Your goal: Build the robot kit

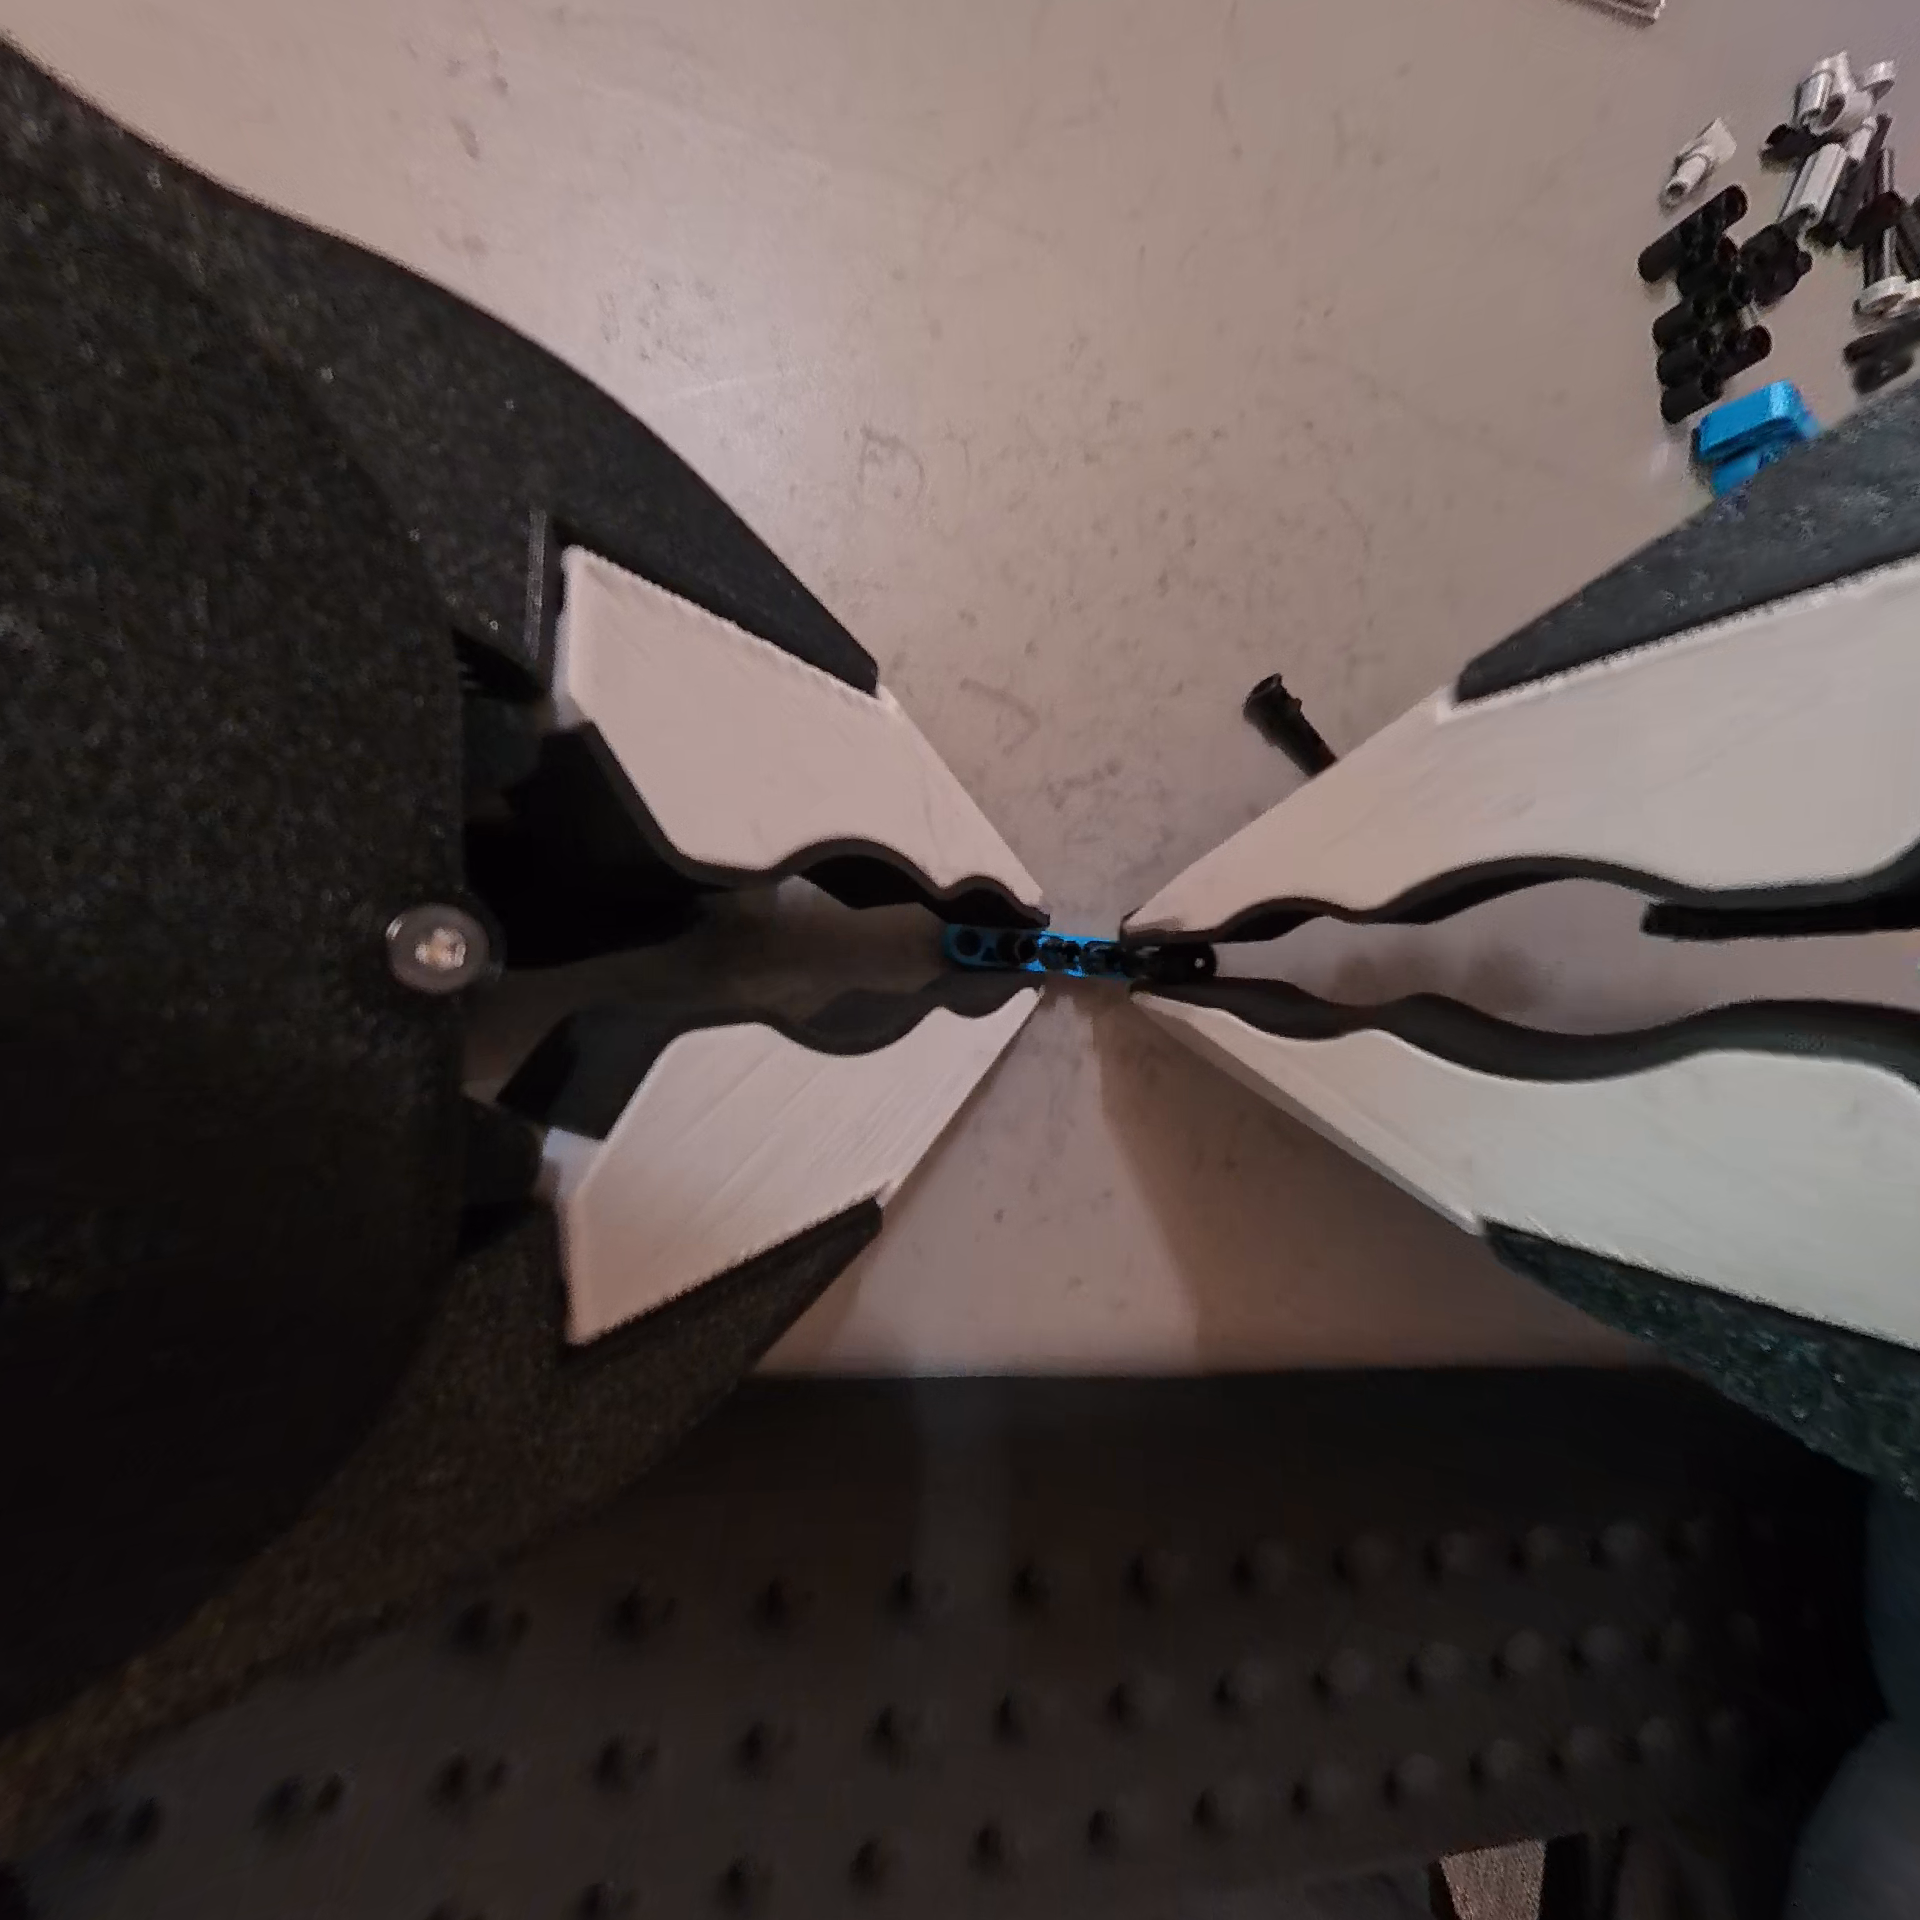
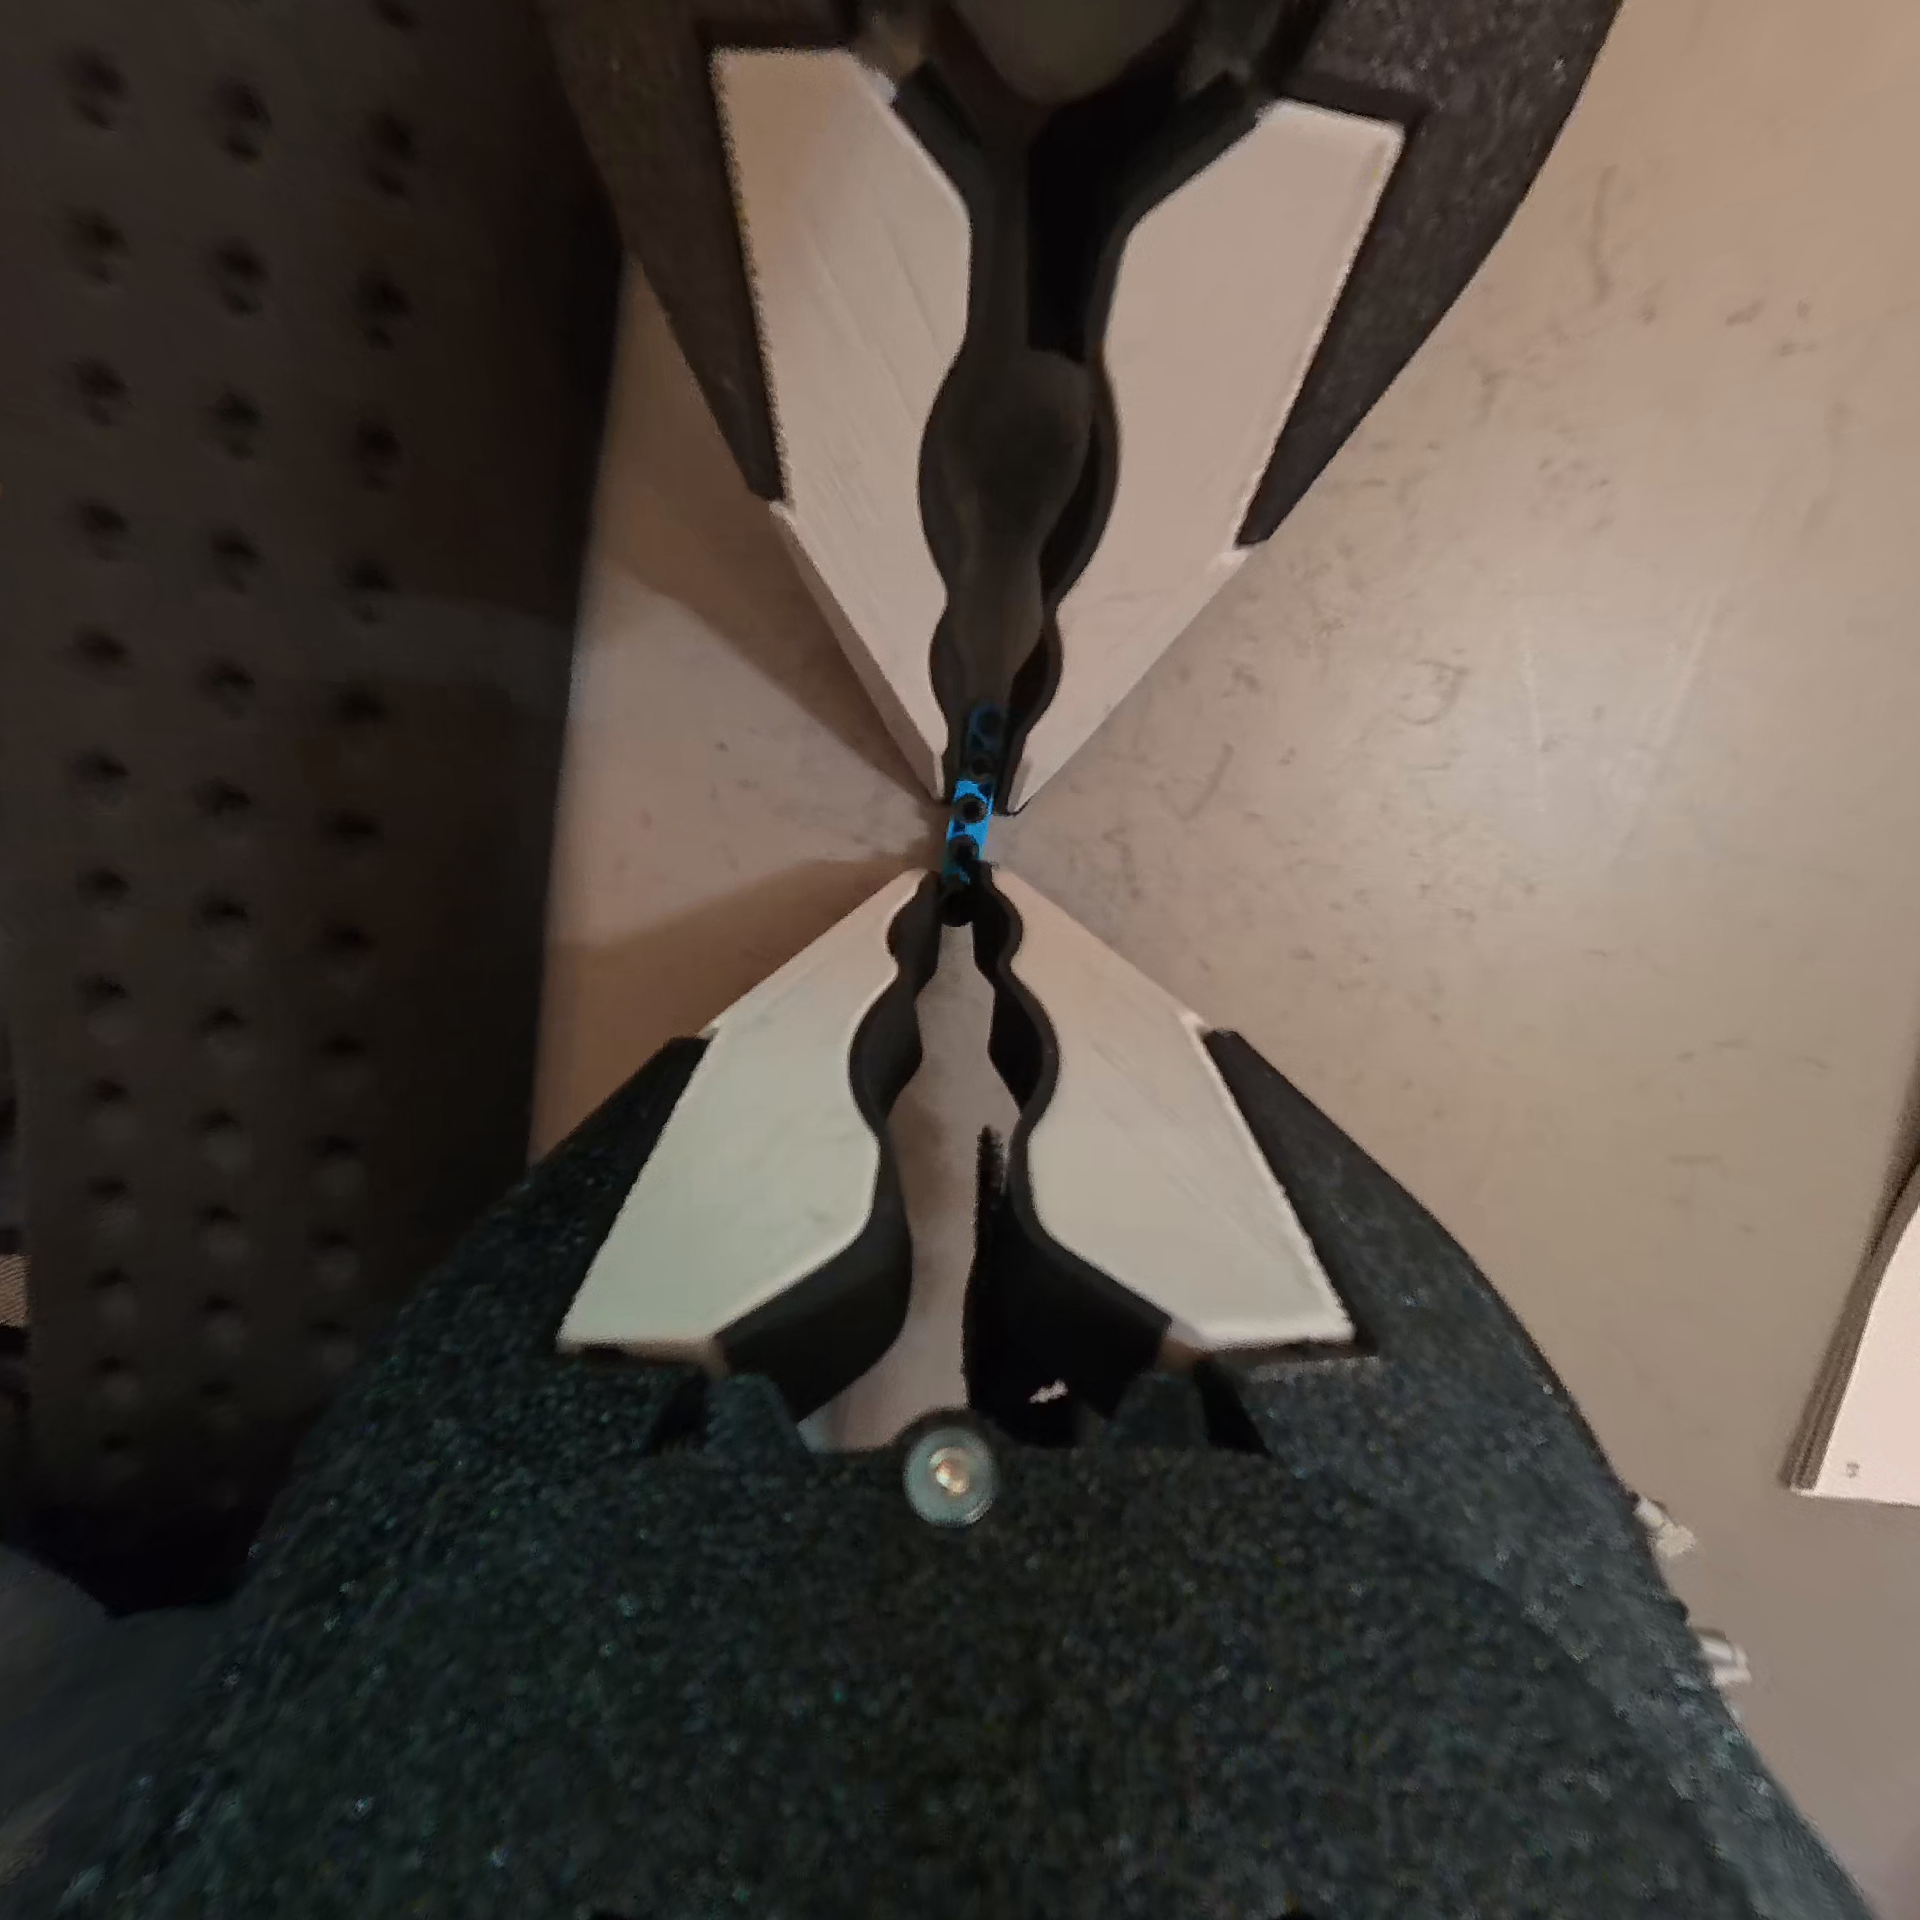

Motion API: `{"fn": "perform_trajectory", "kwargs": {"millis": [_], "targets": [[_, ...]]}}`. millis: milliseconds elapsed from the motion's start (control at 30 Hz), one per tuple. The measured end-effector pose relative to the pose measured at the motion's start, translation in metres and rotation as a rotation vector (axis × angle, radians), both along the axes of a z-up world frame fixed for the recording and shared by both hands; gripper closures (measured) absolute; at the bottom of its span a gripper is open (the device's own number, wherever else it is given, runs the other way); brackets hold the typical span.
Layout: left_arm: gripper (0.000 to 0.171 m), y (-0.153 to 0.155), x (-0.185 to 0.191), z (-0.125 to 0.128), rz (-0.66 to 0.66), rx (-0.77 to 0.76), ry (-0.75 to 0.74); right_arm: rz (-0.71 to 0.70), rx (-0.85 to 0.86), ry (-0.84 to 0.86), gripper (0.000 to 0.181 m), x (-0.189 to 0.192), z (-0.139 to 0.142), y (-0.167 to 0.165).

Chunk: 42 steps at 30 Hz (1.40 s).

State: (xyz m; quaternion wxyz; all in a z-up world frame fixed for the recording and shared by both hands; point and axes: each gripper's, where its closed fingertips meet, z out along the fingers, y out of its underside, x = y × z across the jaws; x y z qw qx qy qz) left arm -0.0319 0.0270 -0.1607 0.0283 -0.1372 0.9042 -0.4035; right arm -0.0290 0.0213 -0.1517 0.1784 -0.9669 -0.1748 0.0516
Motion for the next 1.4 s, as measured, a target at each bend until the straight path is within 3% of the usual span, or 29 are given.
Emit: {"fn": "perform_trajectory", "kwargs": {"millis": [200,467,533,800,933,1100,1233,1333,1400], "targets": [[0.165,0.0,0.0,0.0,0.002,-0.01,0.039,-0.027,-0.001,-0.103,0.176,0.001,0.0,-0.001],[0.165,0.0,0.0,0.0,0.001,-0.002,0.008,-0.042,-0.057,0.005,0.176,-0.001,0.0,0.002],[0.165,0.0,0.0,0.0,0.002,-0.004,0.016,-0.051,-0.012,0.064,0.176,-0.002,-0.001,0.008],[0.164,0.0,0.0,0.0,0.003,-0.01,0.041,-0.038,0.073,0.039,0.174,0.001,-0.006,0.001],[0.164,0.0,0.0,0.0,0.003,-0.007,0.028,-0.038,0.208,0.079,0.174,0.002,0.002,-0.005],[0.165,0.0,0.0,0.0,0.001,-0.009,0.023,-0.212,0.311,-0.025,0.174,0.041,0.003,-0.016],[0.165,0.001,0.009,0.013,0.061,-0.106,0.081,-0.278,0.278,0.147,0.173,0.028,0.0,-0.021],[0.165,0.003,0.014,0.029,0.089,-0.22,0.121,-0.252,0.254,0.094,0.156,0.03,-0.006,-0.023],[0.165,0.004,0.013,0.034,0.091,-0.262,0.149,-0.196,0.322,0.11,0.151,0.02,0.005,-0.016]]}}
